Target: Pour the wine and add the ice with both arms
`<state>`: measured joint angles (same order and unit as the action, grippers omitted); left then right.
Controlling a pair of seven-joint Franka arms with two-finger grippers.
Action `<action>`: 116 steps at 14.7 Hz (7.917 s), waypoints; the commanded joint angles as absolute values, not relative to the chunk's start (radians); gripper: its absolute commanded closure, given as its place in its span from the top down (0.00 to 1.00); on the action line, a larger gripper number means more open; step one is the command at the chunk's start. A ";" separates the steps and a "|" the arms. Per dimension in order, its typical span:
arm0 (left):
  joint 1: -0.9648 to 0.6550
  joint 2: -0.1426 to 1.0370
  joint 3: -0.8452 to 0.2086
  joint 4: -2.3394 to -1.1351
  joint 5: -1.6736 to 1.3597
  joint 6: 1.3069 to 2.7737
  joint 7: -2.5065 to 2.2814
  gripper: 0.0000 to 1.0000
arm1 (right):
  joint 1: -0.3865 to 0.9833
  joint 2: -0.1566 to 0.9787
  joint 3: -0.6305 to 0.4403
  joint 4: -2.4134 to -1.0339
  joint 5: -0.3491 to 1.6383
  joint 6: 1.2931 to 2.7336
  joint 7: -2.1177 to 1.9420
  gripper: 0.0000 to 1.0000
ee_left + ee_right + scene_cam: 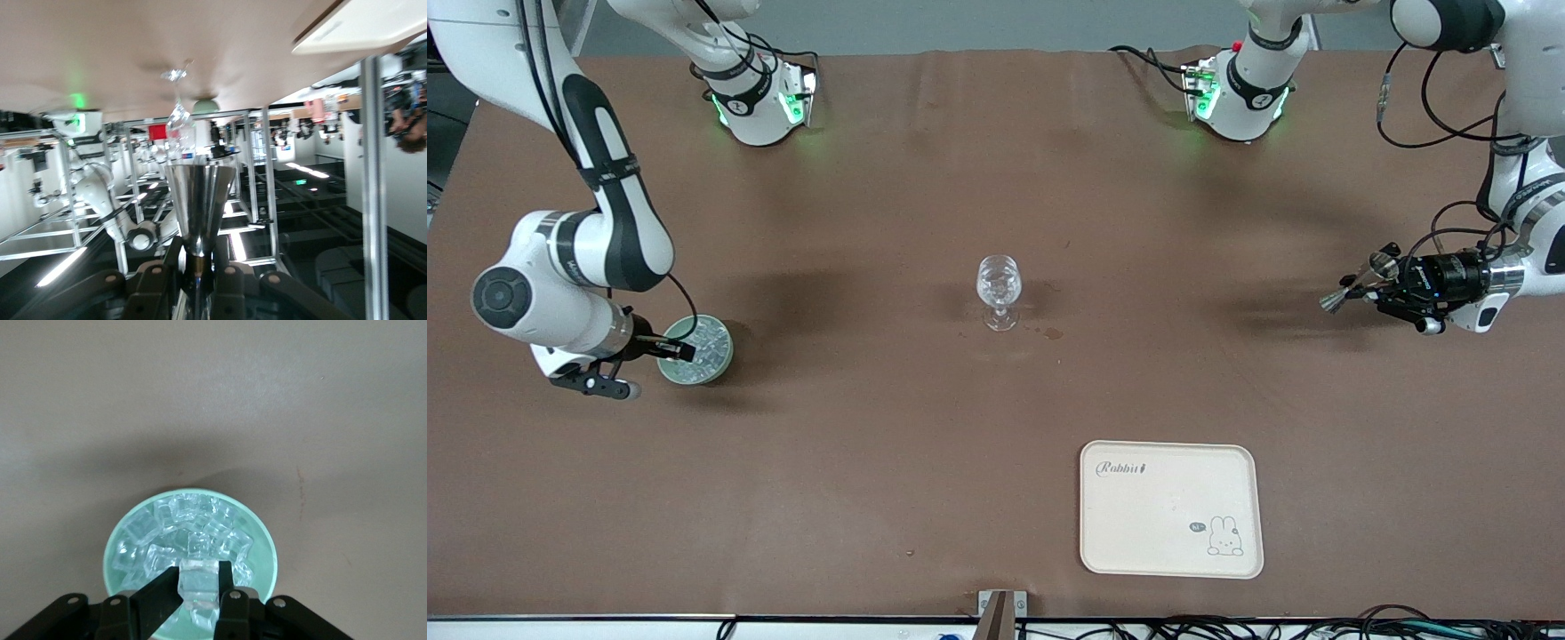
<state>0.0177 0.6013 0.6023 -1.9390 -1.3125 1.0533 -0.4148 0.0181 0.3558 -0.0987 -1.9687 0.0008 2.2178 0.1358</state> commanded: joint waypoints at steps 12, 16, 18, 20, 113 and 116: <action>0.025 0.341 0.167 -1.959 -1.219 1.397 -0.733 0.00 | 0.012 0.098 -0.106 -1.560 0.011 1.695 0.137 0.03; 0.023 0.341 0.040 -1.953 -1.220 1.538 -0.839 0.00 | -0.002 0.092 -0.106 -1.424 0.015 1.556 0.135 0.02; 0.023 0.348 -0.018 -1.924 -1.223 1.592 -0.897 0.00 | -0.002 0.091 -0.106 -1.404 0.015 1.540 0.133 0.02; 0.015 0.366 -0.064 -1.898 -1.226 1.633 -0.942 0.00 | -0.003 0.058 -0.107 -1.411 0.017 1.520 0.132 0.02; -0.059 0.630 -0.126 -1.433 -1.038 1.800 -1.183 0.00 | 0.417 0.181 -0.098 -1.410 0.078 1.670 0.595 0.03; 0.020 0.716 -0.127 -1.338 -1.049 1.787 -1.155 0.00 | 0.549 0.253 -0.098 -1.410 0.092 1.777 0.765 0.03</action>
